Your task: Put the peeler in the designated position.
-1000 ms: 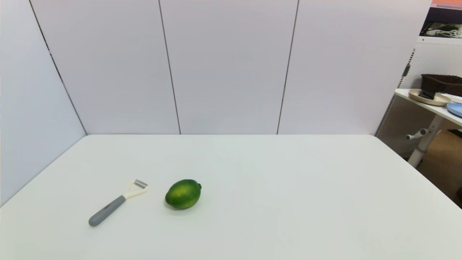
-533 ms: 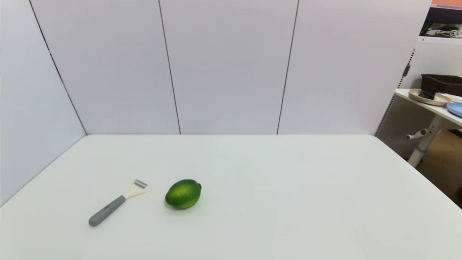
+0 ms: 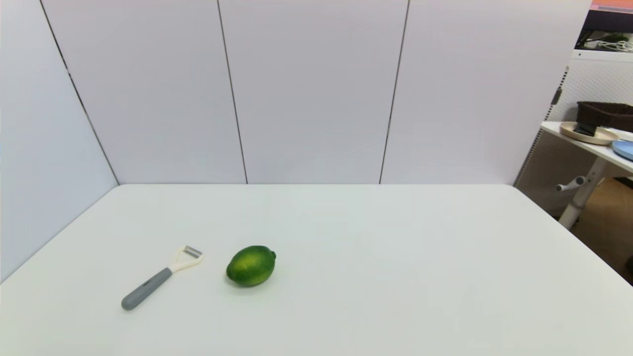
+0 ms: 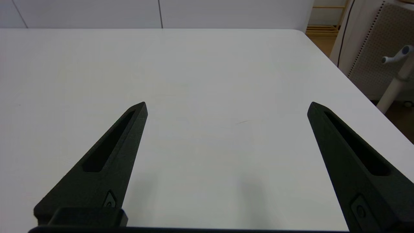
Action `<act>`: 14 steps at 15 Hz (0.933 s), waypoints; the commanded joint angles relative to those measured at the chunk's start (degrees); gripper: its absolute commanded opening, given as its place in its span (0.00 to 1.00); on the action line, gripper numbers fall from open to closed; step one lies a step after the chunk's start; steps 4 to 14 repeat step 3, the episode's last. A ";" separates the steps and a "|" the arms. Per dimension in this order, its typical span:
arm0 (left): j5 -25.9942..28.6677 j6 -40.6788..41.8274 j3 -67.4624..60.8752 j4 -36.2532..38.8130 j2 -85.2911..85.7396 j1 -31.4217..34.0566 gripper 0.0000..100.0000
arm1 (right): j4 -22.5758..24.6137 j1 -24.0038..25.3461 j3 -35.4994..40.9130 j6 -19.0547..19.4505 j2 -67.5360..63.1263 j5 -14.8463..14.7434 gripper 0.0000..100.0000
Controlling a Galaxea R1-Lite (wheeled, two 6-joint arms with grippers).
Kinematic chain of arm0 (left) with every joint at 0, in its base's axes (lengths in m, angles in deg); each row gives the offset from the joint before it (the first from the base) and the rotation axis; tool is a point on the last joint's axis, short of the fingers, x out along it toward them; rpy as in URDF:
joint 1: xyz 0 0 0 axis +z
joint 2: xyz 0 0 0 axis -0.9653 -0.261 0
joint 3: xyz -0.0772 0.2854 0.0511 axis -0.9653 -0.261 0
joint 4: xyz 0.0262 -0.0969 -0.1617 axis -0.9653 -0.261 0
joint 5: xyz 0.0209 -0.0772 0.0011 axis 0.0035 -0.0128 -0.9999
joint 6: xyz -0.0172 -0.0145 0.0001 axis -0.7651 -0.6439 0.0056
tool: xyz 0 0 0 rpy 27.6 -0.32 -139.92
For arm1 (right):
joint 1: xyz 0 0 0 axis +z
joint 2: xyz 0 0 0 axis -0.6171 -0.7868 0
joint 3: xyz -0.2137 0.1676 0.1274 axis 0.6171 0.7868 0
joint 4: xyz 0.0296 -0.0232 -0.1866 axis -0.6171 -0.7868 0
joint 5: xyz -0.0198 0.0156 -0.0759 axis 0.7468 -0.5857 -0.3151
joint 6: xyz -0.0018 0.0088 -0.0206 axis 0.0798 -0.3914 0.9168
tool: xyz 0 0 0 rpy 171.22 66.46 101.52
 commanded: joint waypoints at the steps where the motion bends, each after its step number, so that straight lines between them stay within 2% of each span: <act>1: 0.00 0.03 0.00 0.01 -0.07 0.00 1.00 | 0.02 0.00 0.05 -0.03 0.01 0.15 1.00; 14: 0.00 0.03 0.00 0.01 -0.07 0.00 1.00 | 0.02 0.00 0.05 -0.03 0.01 0.15 1.00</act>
